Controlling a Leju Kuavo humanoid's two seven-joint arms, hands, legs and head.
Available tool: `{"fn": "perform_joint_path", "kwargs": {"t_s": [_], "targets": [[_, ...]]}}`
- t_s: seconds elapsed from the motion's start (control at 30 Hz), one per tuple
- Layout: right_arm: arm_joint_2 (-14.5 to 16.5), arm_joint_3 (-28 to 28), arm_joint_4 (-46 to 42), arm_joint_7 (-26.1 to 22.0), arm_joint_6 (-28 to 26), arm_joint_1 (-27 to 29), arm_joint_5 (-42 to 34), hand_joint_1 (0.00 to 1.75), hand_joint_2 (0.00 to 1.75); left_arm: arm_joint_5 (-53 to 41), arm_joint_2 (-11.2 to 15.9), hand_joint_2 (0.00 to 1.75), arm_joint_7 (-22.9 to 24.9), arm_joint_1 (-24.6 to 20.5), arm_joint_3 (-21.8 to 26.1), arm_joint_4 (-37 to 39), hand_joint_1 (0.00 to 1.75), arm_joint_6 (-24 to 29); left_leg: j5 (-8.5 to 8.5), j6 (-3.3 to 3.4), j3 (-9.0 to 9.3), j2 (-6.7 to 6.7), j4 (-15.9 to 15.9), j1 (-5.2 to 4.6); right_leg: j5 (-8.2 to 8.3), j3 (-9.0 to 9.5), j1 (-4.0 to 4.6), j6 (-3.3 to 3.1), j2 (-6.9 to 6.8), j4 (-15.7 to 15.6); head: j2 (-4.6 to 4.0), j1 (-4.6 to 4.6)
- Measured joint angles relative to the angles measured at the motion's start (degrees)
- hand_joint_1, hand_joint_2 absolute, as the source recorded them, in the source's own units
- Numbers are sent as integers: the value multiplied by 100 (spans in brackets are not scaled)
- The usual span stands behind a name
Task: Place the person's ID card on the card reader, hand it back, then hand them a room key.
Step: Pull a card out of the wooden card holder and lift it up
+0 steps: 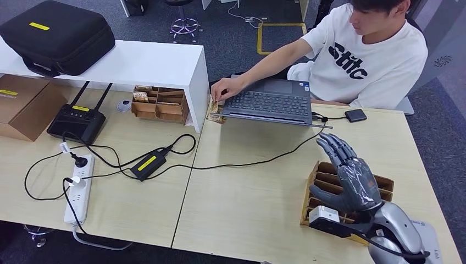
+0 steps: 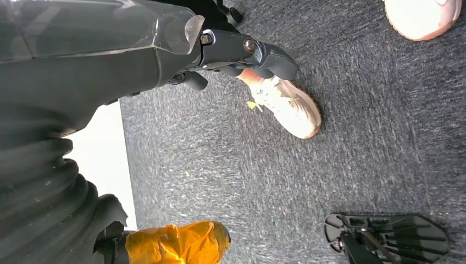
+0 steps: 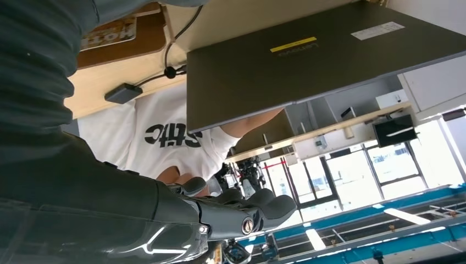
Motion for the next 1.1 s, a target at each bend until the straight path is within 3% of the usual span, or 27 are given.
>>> {"fn": "perform_joint_path", "kwargs": {"t_s": [0.23,0.53,1.1], "targets": [[200,477,721,263,-169,-501,245,0,175,-107,-2,175,-2,-4,0,0,0,-8,0,0,-1,-2,0,-1,0,0,-1,0,-3,-1,0,1],[204,616,1064,533,-400,-590,249,0,175,-124,3,175,-1,1,0,0,0,-5,-1,0,-1,-2,0,-2,0,-1,-2,0,-2,-3,0,0],[49,-170,1381,614,-593,-299,-85,0,175,-130,7,175,1,8,8,0,0,7,-1,1,-1,-2,1,-3,-1,-1,-4,1,-2,-4,0,0]]}}
